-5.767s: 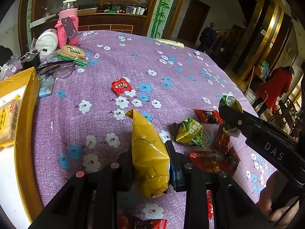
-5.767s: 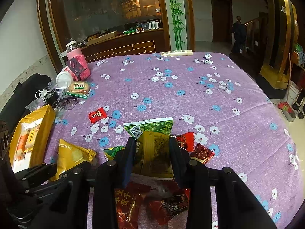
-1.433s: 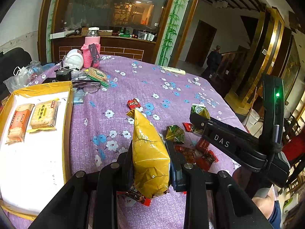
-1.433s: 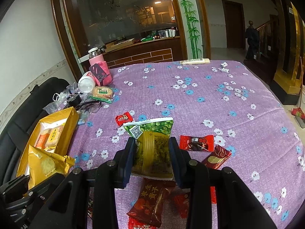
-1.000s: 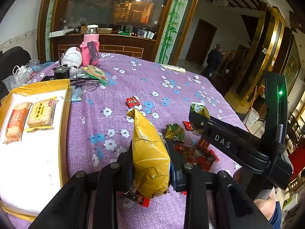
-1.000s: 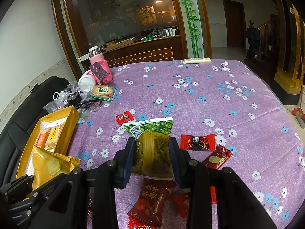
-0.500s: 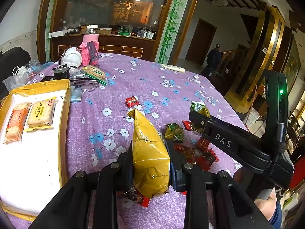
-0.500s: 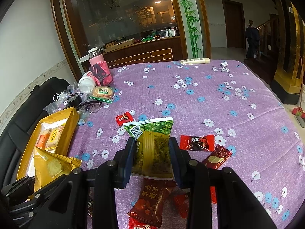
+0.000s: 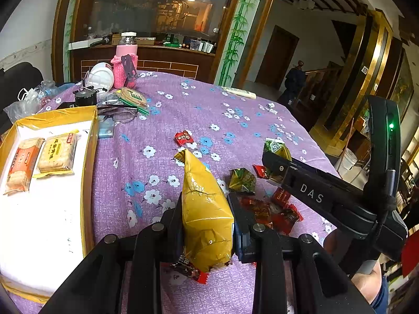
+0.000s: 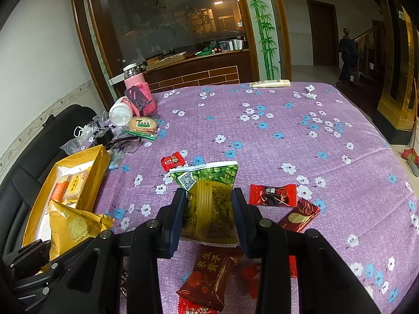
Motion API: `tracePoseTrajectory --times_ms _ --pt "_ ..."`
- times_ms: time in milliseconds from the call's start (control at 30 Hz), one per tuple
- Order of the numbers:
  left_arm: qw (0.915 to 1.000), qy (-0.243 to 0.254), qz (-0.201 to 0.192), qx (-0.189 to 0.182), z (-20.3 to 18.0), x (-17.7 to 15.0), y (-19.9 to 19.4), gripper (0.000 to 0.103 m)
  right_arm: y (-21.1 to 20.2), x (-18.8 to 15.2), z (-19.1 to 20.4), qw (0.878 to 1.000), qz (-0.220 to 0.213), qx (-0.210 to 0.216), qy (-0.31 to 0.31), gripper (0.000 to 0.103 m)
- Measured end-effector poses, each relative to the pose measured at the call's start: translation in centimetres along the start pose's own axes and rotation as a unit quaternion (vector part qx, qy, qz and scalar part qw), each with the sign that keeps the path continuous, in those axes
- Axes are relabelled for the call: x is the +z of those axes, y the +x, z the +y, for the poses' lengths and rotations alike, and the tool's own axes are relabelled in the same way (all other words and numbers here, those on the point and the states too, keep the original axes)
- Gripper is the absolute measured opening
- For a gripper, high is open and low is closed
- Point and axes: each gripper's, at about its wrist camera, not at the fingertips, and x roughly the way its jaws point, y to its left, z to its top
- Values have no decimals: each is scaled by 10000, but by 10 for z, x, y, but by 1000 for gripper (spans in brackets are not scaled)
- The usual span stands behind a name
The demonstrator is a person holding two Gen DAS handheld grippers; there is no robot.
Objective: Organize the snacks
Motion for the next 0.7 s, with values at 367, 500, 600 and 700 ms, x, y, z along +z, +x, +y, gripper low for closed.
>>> tracePoseTrajectory --times_ms 367,500,600,700 --pt "10000 -81 -33 9 8 1 -3 30 0 0 0 10000 11 -3 3 34" --pt "9999 -93 -44 5 9 2 -4 30 0 0 0 10000 14 4 6 34" --pt "9999 -94 -42 2 8 1 -5 30 0 0 0 10000 17 6 -1 34" --pt "9999 -103 -51 7 8 2 -5 30 1 -1 0 10000 19 13 -10 34"
